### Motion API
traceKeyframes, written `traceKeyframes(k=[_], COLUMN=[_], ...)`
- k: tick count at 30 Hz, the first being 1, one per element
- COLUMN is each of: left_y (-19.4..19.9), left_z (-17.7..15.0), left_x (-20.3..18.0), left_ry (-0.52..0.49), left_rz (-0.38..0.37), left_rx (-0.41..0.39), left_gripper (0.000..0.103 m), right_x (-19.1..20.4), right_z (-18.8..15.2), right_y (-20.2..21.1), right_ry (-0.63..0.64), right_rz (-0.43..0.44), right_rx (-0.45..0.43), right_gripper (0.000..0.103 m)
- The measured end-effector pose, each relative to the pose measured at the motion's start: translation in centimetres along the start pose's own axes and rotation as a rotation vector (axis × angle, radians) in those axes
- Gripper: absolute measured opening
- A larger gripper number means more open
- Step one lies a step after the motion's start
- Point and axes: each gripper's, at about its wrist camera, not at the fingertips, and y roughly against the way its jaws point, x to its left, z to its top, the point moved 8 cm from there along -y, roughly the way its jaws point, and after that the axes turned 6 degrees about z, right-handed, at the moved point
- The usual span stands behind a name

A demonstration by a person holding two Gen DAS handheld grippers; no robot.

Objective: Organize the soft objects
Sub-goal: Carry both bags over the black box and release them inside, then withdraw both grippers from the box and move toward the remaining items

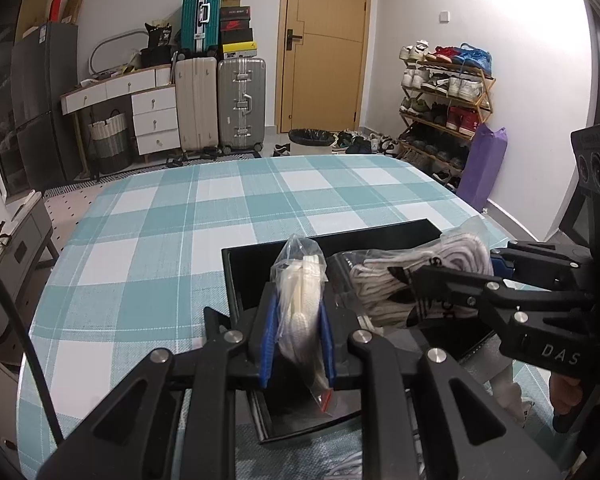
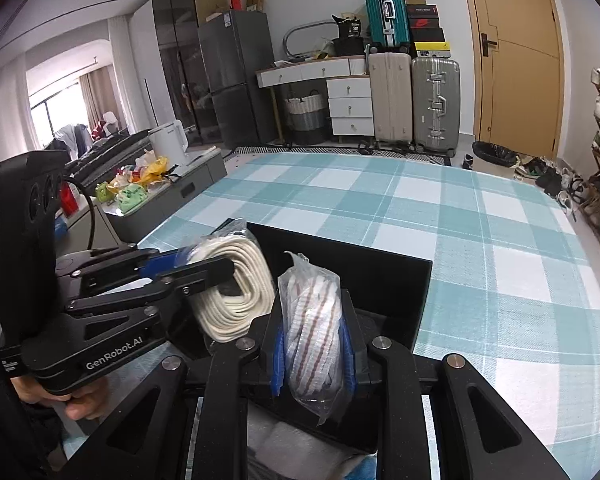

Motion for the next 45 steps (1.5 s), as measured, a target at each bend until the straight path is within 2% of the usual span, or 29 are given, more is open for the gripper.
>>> traceKeyframes(k=[3, 5, 7, 8, 12, 14, 15, 16, 17, 18, 20, 21, 23, 29, 38, 45], left_y=[-0.1, 0.1, 0.5, 0.8, 1.5, 1.8, 2.1, 2.5, 2.9, 3.4, 4.6, 4.9, 6.0, 7.9, 8.0, 8.0], left_z=[-0.1, -0.1, 0.0, 0.1, 0.2, 0.2, 0.2, 0.1, 0.1, 0.1, 0.0, -0.1, -0.4, -2.1, -6.4, -9.0], left_x=[0.1, 0.1, 0.1, 0.0, 0.1, 0.2, 0.3, 0.4, 0.5, 0.6, 0.8, 0.9, 1.0, 1.3, 0.8, -0.1], left_ry=[0.004, -0.006, -0.009, -0.010, -0.015, -0.009, -0.004, 0.001, 0.005, 0.012, 0.012, 0.012, 0.012, 0.017, -0.012, -0.106], left_rz=[-0.003, -0.002, -0.008, -0.013, -0.004, -0.011, -0.014, -0.010, -0.004, -0.001, 0.007, 0.010, 0.013, 0.023, 0.015, 0.050], left_rx=[0.013, 0.011, -0.002, -0.006, -0.016, -0.018, -0.022, -0.026, -0.031, -0.044, -0.066, -0.069, -0.080, -0.081, -0.010, 0.054], left_gripper=[0.021, 0.029, 0.044, 0.049, 0.052, 0.059, 0.062, 0.072, 0.081, 0.084, 0.093, 0.094, 0.103, 0.103, 0.103, 0.103], right_x=[-0.5, -0.7, -0.9, -1.1, -1.5, -1.8, -1.9, -2.1, -2.1, -2.2, -2.3, -2.4, -2.4, -1.8, -0.5, 0.3], right_z=[0.0, 0.0, 0.1, 0.2, 0.5, 0.4, 0.3, 0.2, 0.1, 0.0, -0.2, -0.4, -0.9, -3.1, -6.5, -8.3], right_y=[-0.1, 0.0, 0.4, 0.6, 2.0, 2.7, 3.1, 3.6, 4.0, 4.5, 6.0, 6.8, 7.6, 9.2, 8.9, 8.8], right_ry=[0.003, 0.009, 0.021, 0.024, 0.036, 0.039, 0.036, 0.035, 0.034, 0.031, 0.018, 0.006, -0.005, -0.023, -0.018, -0.009], right_rz=[-0.014, -0.024, -0.036, -0.044, -0.074, -0.093, -0.100, -0.112, -0.120, -0.129, -0.147, -0.153, -0.155, -0.148, -0.137, -0.137], right_rx=[0.008, 0.008, -0.001, -0.006, -0.032, -0.039, -0.044, -0.047, -0.051, -0.060, -0.110, -0.131, -0.139, -0.120, -0.038, 0.007], right_gripper=[0.022, 0.025, 0.030, 0.036, 0.043, 0.048, 0.052, 0.055, 0.066, 0.079, 0.093, 0.098, 0.099, 0.102, 0.102, 0.102])
